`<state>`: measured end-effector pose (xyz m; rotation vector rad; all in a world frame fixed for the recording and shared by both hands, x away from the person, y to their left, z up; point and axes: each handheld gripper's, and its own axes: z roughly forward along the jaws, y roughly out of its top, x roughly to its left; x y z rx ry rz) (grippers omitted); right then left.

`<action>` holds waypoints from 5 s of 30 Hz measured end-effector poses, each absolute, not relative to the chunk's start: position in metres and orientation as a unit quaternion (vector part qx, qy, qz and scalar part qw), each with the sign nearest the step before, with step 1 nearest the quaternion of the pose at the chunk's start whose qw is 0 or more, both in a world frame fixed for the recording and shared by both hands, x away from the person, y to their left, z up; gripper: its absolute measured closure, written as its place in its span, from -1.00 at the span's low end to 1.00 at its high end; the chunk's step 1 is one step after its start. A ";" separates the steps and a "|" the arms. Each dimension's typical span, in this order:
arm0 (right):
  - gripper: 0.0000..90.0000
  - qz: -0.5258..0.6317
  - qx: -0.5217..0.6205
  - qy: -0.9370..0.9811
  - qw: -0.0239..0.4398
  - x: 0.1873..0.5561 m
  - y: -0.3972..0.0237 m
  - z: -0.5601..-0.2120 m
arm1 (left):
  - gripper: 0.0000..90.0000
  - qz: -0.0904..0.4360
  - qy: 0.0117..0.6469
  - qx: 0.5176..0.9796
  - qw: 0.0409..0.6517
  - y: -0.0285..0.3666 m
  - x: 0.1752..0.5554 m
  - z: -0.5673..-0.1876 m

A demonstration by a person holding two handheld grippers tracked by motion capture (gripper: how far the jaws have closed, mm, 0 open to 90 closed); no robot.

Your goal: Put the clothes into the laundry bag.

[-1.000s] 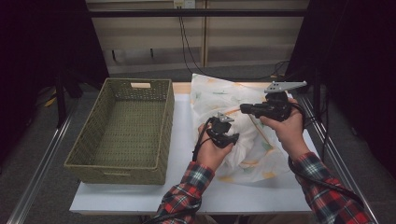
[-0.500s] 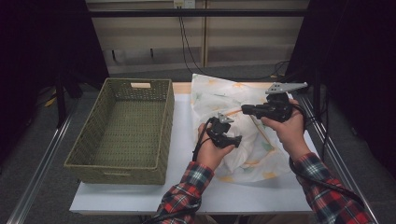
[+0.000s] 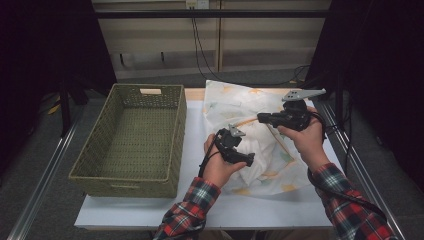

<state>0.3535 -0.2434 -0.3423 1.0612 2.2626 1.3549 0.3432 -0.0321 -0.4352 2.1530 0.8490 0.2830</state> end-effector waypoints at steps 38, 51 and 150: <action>0.99 0.467 0.368 0.791 0.148 0.356 -0.244 -0.344 | 0.54 0.069 0.347 0.880 0.315 -0.028 0.329 -0.454; 0.99 0.469 0.368 0.790 0.146 0.355 -0.240 -0.339 | 0.63 0.076 0.352 0.860 0.360 -0.031 0.331 -0.438; 0.99 0.471 0.364 0.791 0.139 0.360 -0.239 -0.348 | -0.23 0.123 0.347 0.867 0.335 0.012 0.356 -0.479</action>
